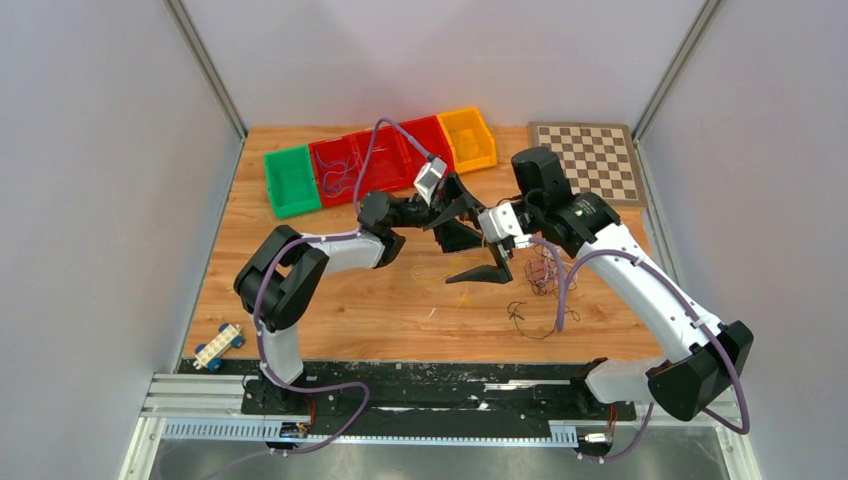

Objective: Untangle the cables

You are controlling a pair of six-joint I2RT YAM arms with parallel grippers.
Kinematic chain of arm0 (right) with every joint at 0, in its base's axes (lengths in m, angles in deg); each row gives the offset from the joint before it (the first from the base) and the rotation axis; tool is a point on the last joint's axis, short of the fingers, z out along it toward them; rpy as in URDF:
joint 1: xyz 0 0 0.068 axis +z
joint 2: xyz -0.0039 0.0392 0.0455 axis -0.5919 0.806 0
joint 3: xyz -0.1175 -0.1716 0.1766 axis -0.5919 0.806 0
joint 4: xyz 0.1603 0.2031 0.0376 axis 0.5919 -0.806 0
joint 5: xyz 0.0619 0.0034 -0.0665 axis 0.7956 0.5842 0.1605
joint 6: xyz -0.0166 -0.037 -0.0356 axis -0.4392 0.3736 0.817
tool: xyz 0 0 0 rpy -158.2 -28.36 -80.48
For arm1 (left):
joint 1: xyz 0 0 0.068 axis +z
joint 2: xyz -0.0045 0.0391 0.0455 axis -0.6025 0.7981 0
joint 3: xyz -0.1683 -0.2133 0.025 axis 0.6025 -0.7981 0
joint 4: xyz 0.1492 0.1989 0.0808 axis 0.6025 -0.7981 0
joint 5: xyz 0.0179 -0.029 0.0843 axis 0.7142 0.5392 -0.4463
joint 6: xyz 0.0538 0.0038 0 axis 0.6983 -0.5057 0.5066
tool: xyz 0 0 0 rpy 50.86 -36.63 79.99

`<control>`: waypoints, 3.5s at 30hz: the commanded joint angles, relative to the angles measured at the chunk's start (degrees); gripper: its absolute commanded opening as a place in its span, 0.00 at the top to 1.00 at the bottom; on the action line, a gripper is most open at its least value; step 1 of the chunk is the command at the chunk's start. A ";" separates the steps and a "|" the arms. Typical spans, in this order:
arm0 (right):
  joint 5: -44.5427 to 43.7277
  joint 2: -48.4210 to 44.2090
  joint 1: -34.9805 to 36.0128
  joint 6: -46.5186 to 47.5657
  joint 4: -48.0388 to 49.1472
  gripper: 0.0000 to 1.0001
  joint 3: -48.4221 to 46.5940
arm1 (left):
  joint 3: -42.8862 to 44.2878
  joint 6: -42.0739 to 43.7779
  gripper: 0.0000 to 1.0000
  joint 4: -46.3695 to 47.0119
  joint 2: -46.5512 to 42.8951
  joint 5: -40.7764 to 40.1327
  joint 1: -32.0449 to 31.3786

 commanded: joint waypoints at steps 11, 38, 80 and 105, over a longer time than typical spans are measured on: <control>-4.77 -5.05 -0.86 -3.61 -5.24 0.17 2.80 | -2.34 15.25 1.00 -16.06 -11.01 -4.36 6.51; -11.16 3.38 -8.32 -24.94 -7.01 0.21 -10.09 | 5.54 46.65 1.00 -53.79 -25.57 -3.33 7.37; -31.68 7.22 -13.46 -80.57 51.91 1.00 -10.40 | 15.07 46.58 0.55 -66.06 -14.49 -9.75 6.04; -48.46 40.78 -24.54 -71.34 70.44 1.00 -33.48 | 7.53 41.56 0.00 -75.06 -26.73 -18.56 26.93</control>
